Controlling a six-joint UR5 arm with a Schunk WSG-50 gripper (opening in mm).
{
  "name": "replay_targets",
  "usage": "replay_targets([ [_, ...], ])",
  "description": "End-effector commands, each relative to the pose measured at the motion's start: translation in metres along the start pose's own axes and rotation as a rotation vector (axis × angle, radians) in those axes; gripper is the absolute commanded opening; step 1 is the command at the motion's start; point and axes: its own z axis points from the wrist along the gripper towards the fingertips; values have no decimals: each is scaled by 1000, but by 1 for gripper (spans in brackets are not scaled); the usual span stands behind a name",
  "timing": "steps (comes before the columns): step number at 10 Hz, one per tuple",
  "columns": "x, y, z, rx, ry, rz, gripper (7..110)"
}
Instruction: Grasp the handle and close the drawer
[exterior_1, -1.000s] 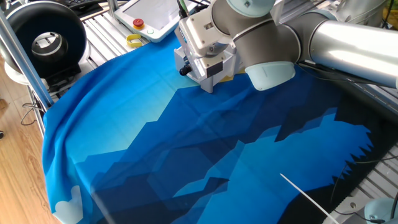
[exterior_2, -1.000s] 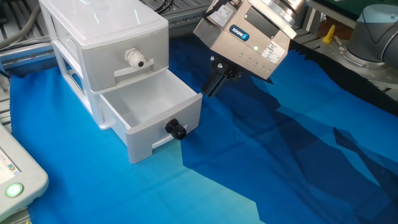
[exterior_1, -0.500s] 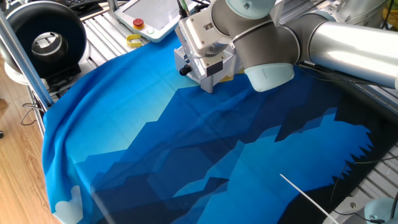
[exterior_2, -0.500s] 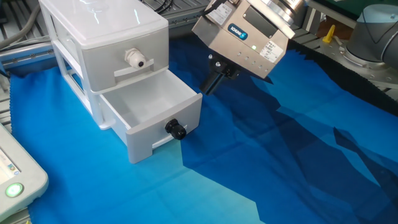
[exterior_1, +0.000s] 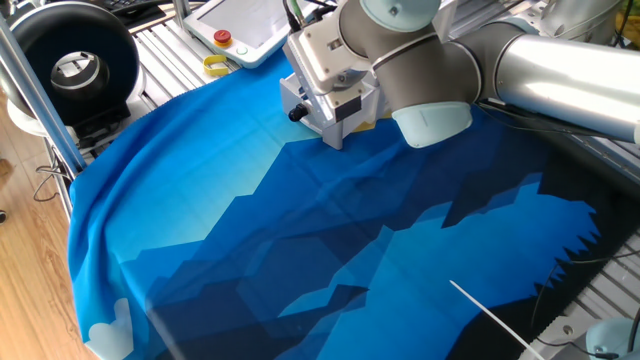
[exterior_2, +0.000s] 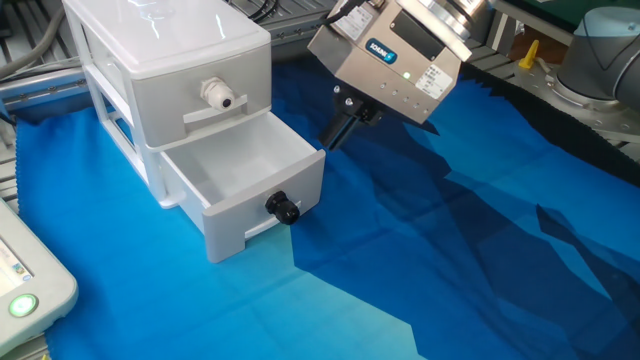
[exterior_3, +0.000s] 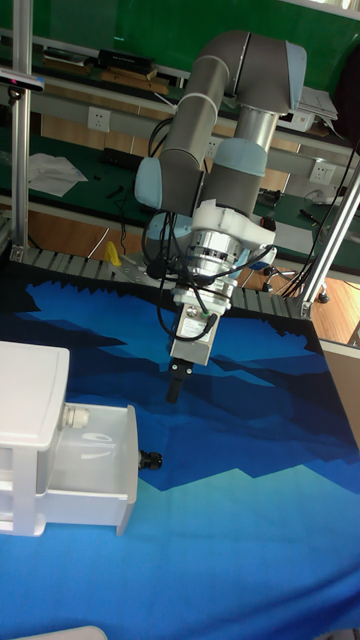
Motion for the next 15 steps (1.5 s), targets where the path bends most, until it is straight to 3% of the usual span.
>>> replay_targets([
  [1, 3, -2, 0, 6, 4, 5, 7],
  [11, -4, 0, 0, -3, -22, 23, 7],
  [14, -2, 21, -1, -85, -15, -16, 7],
  [15, -3, 33, -3, -134, -19, -12, 7],
])
